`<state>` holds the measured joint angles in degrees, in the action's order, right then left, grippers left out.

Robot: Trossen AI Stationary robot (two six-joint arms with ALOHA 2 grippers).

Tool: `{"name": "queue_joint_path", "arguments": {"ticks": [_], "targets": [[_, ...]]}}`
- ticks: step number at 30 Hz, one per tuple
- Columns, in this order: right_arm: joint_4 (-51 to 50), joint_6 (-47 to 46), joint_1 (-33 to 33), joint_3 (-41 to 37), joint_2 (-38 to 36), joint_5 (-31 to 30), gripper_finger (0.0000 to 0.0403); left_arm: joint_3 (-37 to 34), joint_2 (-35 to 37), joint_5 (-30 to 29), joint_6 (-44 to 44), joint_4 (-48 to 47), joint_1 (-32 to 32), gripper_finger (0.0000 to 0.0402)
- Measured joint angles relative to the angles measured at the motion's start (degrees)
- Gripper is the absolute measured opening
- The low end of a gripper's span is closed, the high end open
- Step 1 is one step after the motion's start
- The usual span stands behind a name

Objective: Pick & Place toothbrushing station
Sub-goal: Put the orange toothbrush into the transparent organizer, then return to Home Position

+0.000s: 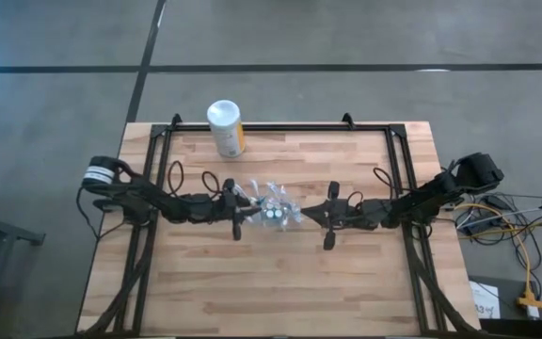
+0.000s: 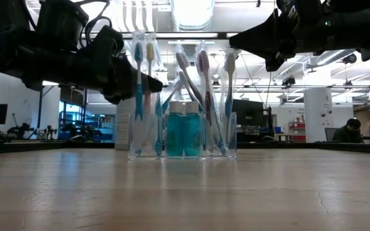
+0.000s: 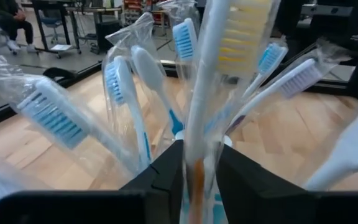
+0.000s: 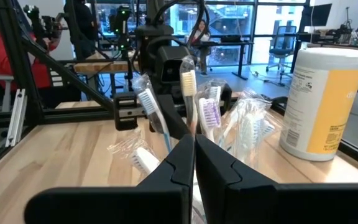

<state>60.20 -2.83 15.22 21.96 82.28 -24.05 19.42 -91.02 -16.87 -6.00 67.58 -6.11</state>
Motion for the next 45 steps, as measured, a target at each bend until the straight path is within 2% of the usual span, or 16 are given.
{"name": "queue_joint_path", "arguments": {"ticks": [11,18,26,34,38,40,42,45], "targets": [[0.0,-0.2,0.0,0.0,0.0,0.0,0.0013,0.0,0.7,2.9,-2.8,-4.3,0.0,0.0129],[0.0,-1.5,0.0,0.0,0.0,0.0,0.0013,0.0,6.2,4.3,-5.6,-10.7,0.0,0.0165],[-0.1,-1.7,0.0,0.0,0.0,0.0,0.0013,0.0,22.4,4.4,-5.8,-26.5,0.0,0.0196],[-0.1,-2.7,0.0,0.0,0.0,0.0,0.0013,0.0,40.8,6.9,-4.9,-42.5,0.0,0.0198],[-0.6,1.1,-0.2,0.0,-1.5,0.2,0.0013,0.0,49.3,8.7,-2.0,-50.4,0.0,0.0197],[-2.7,1.3,-0.9,0.0,-4.2,2.1,0.0013,0.0,53.6,11.2,1.8,-54.2,0.0,0.0197],[-6.8,1.3,-2.4,0.0,-8.0,6.6,0.0013,0.0,57.9,13.3,6.0,-58.5,0.0,0.0195],[-14.0,-0.1,-5.3,0.0,-14.4,11.9,0.0013,0.0,64.2,12.8,8.6,-65.1,0.3,0.0176]]}}
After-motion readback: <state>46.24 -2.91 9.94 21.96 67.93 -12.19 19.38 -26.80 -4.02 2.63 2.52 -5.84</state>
